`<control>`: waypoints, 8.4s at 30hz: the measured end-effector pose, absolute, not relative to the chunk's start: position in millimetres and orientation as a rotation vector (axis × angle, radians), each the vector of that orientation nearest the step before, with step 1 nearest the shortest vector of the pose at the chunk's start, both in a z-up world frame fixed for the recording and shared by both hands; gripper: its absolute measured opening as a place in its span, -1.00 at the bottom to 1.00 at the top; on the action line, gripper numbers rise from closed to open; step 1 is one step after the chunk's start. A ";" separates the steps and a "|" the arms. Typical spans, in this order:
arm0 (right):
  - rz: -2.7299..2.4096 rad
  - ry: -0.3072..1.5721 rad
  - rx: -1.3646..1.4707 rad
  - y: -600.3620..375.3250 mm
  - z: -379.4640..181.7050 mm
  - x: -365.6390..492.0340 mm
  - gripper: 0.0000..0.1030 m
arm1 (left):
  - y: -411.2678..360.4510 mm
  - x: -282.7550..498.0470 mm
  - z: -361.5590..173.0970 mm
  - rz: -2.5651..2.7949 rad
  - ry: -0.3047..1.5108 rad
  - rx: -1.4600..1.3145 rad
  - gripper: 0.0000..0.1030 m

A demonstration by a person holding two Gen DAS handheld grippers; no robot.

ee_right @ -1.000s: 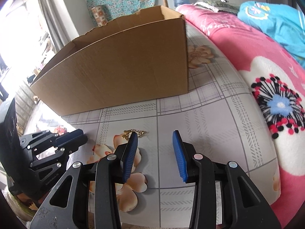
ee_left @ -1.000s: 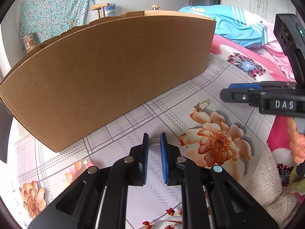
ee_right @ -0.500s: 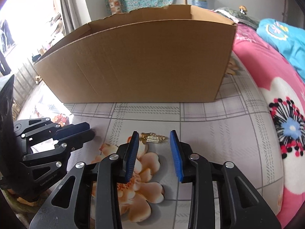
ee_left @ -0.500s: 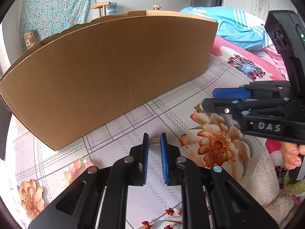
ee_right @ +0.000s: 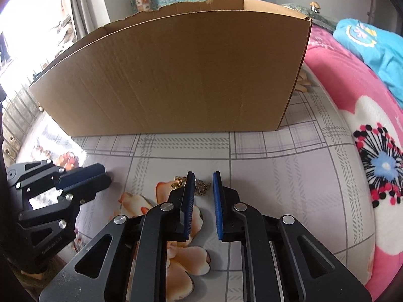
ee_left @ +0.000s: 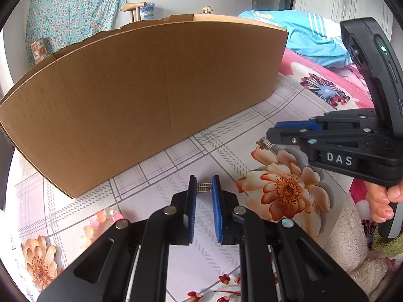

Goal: Organize jewelry
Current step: 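Lower the right gripper onto the gold bar charm with chain and close, then carry the bar charm into the box with the left gripper while the right carries its charm, then open both grippers inside the box to drop the charms, then move the left gripper toward the pink-orange bracelet while the right approaches the butterfly charm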

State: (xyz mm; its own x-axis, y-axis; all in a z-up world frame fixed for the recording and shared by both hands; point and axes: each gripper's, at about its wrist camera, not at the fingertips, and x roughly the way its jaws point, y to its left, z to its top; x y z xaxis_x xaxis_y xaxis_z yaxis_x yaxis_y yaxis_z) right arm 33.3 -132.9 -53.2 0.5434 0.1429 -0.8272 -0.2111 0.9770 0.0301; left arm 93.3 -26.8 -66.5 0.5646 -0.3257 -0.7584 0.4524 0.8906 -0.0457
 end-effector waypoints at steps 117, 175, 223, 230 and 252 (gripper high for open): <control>0.449 0.765 0.292 -183.4 5.6 7.8 -1.00 | -38.9 106.8 -64.5 -0.528 0.914 0.307 -0.72; 0.502 1.058 -0.001 -126.6 25.1 205.7 -0.41 | -9.0 292.1 9.1 -0.531 1.285 -0.023 -0.38; 0.113 1.095 -0.137 -112.7 -83.9 32.1 0.85 | 60.7 53.3 -64.8 -0.121 1.071 0.090 0.92; 0.097 1.129 -0.125 -109.0 -83.7 49.0 0.86 | 59.8 56.3 -62.7 -0.125 1.110 0.080 0.92; 0.042 1.119 -0.088 -106.3 -91.8 48.4 0.87 | 62.5 46.6 -68.2 -0.126 1.004 0.074 0.92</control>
